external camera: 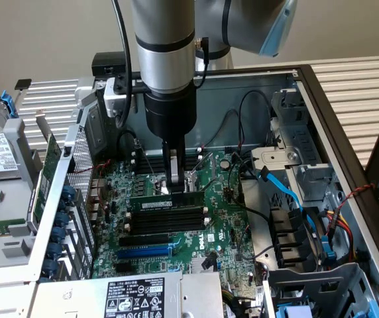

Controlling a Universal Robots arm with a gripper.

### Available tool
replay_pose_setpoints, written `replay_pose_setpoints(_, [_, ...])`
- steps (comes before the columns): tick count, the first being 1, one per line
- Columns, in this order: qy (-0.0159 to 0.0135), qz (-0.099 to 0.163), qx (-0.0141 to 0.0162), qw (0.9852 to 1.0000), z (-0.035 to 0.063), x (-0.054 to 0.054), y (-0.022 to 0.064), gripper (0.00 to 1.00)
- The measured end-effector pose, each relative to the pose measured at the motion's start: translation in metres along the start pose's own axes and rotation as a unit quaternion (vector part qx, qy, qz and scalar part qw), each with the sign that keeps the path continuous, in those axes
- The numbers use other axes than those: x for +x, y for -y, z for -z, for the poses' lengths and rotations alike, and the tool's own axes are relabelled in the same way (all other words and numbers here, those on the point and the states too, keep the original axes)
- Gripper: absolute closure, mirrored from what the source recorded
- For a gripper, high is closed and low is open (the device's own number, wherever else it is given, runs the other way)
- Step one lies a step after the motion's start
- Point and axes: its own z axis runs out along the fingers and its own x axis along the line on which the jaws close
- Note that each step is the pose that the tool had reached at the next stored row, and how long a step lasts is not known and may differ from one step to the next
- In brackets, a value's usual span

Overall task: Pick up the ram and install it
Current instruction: 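Insert the ram into the slot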

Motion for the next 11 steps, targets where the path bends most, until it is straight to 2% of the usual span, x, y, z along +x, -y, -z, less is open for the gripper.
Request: replay_pose_setpoints(11, [-0.0001, 0.0, 0.0, 1.0, -0.0051, 0.0027, -0.0011, 0.87])
